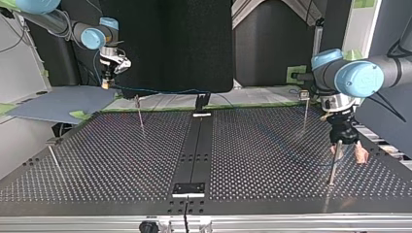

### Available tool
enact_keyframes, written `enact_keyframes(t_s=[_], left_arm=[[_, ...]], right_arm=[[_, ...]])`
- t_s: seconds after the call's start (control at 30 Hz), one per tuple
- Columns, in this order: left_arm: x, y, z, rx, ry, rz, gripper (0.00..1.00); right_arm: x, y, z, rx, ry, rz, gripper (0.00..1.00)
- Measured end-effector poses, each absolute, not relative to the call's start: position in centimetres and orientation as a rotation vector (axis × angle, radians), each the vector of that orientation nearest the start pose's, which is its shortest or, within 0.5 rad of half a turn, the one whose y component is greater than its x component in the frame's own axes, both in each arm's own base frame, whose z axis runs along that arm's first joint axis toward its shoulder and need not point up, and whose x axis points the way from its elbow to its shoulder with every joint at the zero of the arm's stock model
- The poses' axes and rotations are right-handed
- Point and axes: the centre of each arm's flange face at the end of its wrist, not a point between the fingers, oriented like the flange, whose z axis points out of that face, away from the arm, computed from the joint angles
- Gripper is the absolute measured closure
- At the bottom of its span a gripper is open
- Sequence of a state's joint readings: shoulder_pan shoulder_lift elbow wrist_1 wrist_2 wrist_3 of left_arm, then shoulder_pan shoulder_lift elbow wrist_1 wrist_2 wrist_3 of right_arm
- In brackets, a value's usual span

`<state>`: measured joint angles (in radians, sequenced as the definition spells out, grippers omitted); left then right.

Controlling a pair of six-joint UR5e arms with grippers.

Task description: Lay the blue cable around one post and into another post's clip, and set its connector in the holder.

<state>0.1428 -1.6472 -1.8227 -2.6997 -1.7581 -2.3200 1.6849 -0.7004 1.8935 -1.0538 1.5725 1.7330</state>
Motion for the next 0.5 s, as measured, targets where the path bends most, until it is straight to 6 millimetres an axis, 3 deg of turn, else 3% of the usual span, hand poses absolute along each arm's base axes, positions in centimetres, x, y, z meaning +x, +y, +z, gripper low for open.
enact_keyframes(t_s=[0.17,0.5], left_arm=[[51.8,-4.1,37.9,-0.780,1.241,-0.347,0.00],[50.5,-4.1,37.0,-0.799,1.260,-0.321,0.00]], right_arm=[[19.5,-53.5,-4.1,1.319,-1.386,1.326,1.00],[19.5,-53.5,-4.1,1.324,-1.388,1.320,1.00]])
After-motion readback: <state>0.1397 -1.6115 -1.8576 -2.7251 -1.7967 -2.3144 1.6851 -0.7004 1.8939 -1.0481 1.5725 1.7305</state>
